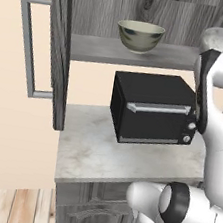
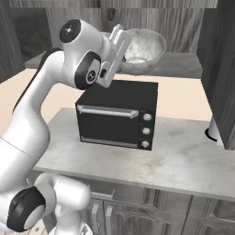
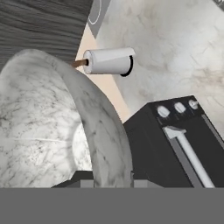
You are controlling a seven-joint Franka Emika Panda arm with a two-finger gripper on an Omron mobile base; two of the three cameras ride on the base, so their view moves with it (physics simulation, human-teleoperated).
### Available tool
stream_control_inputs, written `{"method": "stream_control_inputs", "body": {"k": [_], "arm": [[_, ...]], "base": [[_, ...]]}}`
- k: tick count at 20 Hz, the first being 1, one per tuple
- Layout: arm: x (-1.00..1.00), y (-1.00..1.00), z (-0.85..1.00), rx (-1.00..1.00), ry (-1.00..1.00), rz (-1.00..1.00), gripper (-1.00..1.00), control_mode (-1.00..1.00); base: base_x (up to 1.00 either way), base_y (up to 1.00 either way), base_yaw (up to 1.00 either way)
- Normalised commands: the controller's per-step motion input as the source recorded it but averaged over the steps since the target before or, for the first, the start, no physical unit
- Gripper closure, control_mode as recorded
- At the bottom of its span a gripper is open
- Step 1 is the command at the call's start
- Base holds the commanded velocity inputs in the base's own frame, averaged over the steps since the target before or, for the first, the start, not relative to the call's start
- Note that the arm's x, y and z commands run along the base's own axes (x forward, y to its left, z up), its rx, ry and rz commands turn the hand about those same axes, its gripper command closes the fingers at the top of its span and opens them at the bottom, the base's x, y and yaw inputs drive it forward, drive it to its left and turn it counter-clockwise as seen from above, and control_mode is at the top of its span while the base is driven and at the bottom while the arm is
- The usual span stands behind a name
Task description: Move the bowls from the cabinet to the plates on the dining table.
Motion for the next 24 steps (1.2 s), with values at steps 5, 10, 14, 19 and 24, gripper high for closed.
{"method": "stream_control_inputs", "body": {"k": [5,10,14,19,24], "arm": [[-0.38,0.21,0.11,-0.06,0.01,0.11,1.0,-1.0],[-0.34,0.21,0.0,-0.04,0.01,0.13,1.0,-1.0],[-0.35,0.19,0.0,-0.03,0.0,0.13,1.0,-1.0],[-0.4,0.18,0.09,-0.05,0.0,0.07,1.0,-1.0],[-0.44,0.09,0.14,-0.04,0.04,0.04,1.0,-1.0]], "base": [[0.0,0.0,0.0],[0.0,0.0,0.0],[0.0,0.0,0.0],[0.0,0.0,0.0],[0.0,0.0,0.0]]}}
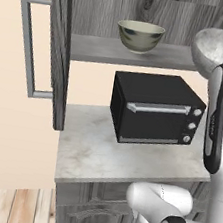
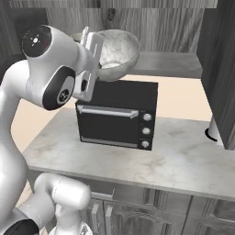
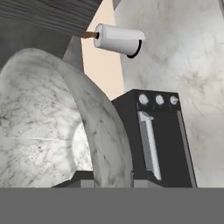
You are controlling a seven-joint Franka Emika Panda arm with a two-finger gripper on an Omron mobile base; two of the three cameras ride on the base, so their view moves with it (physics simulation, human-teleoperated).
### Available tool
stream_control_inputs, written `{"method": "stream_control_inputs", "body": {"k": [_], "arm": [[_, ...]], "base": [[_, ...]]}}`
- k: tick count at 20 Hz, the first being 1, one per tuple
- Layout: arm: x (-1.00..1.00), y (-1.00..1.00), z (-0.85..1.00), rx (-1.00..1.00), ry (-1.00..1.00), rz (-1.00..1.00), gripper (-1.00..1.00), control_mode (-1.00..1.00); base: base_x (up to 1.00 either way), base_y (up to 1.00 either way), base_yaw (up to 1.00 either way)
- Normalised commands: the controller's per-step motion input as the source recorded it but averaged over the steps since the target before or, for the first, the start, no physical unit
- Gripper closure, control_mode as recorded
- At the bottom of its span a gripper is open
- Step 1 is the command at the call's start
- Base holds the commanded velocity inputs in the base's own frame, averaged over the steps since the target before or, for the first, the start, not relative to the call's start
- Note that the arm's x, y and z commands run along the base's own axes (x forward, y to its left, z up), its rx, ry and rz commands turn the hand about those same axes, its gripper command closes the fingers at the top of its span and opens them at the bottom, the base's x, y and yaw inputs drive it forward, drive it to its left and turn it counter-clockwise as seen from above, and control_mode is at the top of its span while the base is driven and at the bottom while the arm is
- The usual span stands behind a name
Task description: Move the bowls from the cabinet to the plates on the dining table.
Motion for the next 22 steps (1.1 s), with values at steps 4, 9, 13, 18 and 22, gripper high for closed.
{"method": "stream_control_inputs", "body": {"k": [4,9,13,18,22], "arm": [[-0.33,0.1,0.07,-0.01,0.15,0.05,1.0,-1.0],[-0.29,0.06,0.03,0.0,0.18,0.06,1.0,-1.0],[-0.33,0.06,0.0,0.0,0.16,0.06,1.0,-1.0],[-0.07,0.01,0.0,0.0,0.03,0.01,1.0,1.0],[0.0,0.0,0.0,0.0,0.0,0.0,1.0,1.0]], "base": [[0.0,0.0,0.0],[0.0,0.0,0.0],[0.0,0.0,0.0],[-0.28,0.02,0.04],[-0.49,0.01,0.01]]}}
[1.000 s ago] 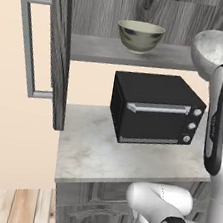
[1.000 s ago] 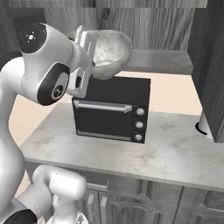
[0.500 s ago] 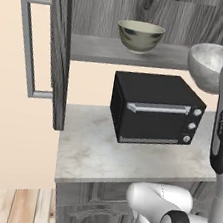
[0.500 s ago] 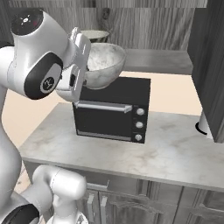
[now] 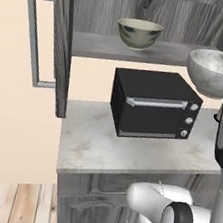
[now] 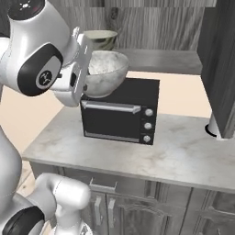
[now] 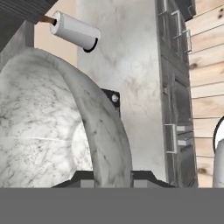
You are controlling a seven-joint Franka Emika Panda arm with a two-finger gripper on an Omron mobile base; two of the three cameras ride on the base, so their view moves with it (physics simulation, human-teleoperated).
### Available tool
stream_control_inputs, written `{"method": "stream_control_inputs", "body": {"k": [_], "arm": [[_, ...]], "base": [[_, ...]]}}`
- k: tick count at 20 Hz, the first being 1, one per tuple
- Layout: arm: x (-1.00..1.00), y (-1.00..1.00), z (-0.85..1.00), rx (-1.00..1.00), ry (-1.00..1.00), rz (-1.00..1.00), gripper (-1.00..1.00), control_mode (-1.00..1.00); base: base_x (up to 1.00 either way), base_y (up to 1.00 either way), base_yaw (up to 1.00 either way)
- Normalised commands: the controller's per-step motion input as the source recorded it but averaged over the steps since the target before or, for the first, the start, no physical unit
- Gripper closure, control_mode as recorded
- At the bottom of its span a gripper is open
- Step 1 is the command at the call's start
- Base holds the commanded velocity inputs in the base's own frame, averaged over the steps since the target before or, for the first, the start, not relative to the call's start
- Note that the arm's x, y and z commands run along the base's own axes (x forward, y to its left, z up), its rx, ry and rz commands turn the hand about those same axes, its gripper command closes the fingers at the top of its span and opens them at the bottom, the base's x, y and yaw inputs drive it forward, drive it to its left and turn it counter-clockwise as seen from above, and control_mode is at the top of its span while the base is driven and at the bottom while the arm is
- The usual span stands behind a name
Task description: Move the bowls from the cabinet to the plates on the dining table.
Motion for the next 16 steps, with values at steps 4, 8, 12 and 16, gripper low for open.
{"method": "stream_control_inputs", "body": {"k": [4,8,12,16], "arm": [[0.0,0.0,0.0,0.0,0.0,0.0,1.0,1.0],[0.0,0.0,0.0,0.0,0.0,0.0,1.0,1.0],[0.0,0.0,0.0,0.0,0.0,0.0,1.0,1.0],[0.0,0.0,0.0,0.0,0.0,0.0,1.0,1.0]], "base": [[-0.62,0.03,0.0],[-0.62,0.09,-0.02],[-0.62,0.05,0.0],[-0.62,0.02,0.0]]}}
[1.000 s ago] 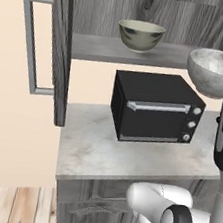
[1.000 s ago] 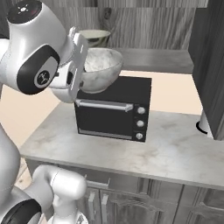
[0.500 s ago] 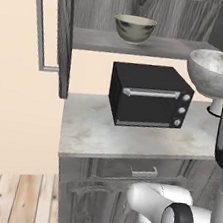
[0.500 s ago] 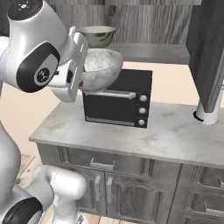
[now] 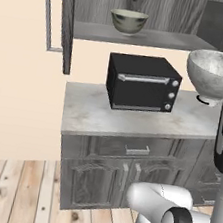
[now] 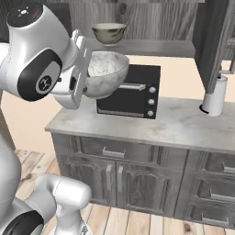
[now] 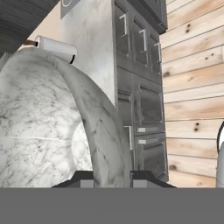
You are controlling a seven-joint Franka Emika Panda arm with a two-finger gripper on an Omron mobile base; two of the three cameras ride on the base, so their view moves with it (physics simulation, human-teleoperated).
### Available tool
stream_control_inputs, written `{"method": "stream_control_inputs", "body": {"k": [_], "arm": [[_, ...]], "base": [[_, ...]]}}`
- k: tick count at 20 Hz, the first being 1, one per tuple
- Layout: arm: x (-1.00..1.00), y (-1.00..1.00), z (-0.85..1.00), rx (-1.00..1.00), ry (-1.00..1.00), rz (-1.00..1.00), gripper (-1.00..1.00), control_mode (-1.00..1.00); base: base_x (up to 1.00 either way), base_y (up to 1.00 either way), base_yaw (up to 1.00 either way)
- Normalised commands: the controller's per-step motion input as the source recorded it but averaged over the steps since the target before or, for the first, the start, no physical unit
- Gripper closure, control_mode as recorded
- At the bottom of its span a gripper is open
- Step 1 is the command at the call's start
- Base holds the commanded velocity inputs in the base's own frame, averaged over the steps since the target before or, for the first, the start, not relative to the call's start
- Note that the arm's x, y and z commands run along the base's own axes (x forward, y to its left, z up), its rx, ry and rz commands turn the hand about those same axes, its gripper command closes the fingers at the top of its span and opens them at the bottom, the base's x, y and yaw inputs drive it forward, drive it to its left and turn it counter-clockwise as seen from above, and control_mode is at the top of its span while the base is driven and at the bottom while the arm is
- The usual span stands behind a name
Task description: Move the bowls from the cabinet to the plates on the dining table.
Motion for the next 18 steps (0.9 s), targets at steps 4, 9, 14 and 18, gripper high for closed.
{"method": "stream_control_inputs", "body": {"k": [4,9,14,18], "arm": [[0.0,0.0,0.0,0.0,0.0,0.0,1.0,1.0],[0.0,0.0,0.0,0.0,0.0,0.0,1.0,1.0],[0.0,0.0,0.0,0.0,0.0,0.0,1.0,1.0],[0.0,0.0,0.0,0.0,0.0,0.0,1.0,1.0]], "base": [[-0.62,0.02,0.0],[-0.62,0.01,-0.01],[-0.31,-0.15,-0.11],[0.0,-0.01,-0.24]]}}
